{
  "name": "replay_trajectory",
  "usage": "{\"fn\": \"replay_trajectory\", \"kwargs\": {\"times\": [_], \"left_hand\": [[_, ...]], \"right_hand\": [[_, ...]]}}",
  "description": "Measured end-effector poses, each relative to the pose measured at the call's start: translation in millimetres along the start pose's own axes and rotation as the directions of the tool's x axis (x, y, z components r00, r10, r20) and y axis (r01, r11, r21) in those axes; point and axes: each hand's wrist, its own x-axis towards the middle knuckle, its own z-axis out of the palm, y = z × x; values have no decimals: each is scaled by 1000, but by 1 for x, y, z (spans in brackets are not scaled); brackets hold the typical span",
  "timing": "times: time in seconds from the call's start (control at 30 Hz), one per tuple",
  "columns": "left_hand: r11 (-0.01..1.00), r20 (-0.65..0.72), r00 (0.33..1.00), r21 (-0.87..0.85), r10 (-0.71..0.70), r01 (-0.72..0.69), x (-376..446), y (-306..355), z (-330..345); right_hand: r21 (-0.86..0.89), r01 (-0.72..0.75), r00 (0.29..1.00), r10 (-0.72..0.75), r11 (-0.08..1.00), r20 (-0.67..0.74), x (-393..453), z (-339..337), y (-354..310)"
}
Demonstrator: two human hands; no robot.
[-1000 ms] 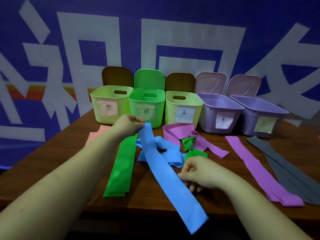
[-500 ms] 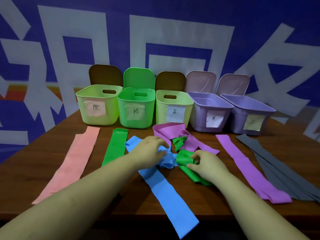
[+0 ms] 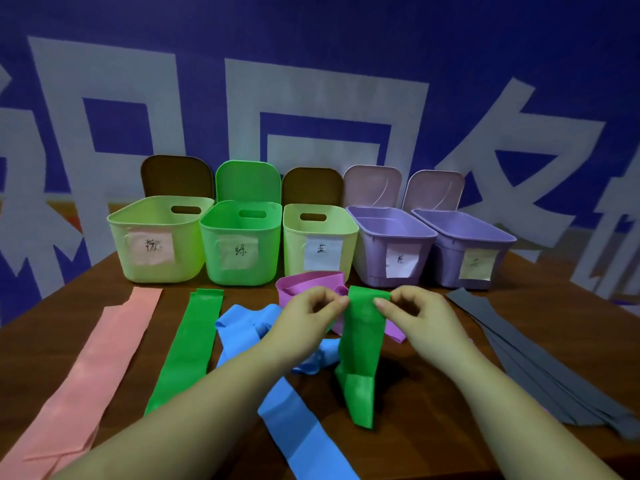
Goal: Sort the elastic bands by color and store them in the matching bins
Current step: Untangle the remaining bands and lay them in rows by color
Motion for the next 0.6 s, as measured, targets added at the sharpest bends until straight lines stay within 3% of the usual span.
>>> {"fn": "replay_trajectory", "kwargs": {"times": [0.1, 0.23, 0.37, 0.5, 0.6], "left_hand": [[982, 33, 997, -170, -76, 80, 2, 1, 2], [933, 193, 974, -313, -117, 175, 0, 4, 11], [980, 240, 966, -146, -94, 132, 4, 1, 15], [987, 275, 948, 32, -158, 155, 5, -4, 14], [975, 281, 939, -35, -199, 218, 2, -5, 15]], "right_hand": [[192, -22, 999, 16, 981, 32, 5, -4, -11], [305, -25, 999, 13, 952, 41, 12, -7, -26], [385, -25, 1000, 28, 923, -2, 18, -10, -37], [444, -14, 996, 52, 896, -73, 27, -17, -39], [474, -19, 991, 80, 880, -109, 34, -22, -39]]}}
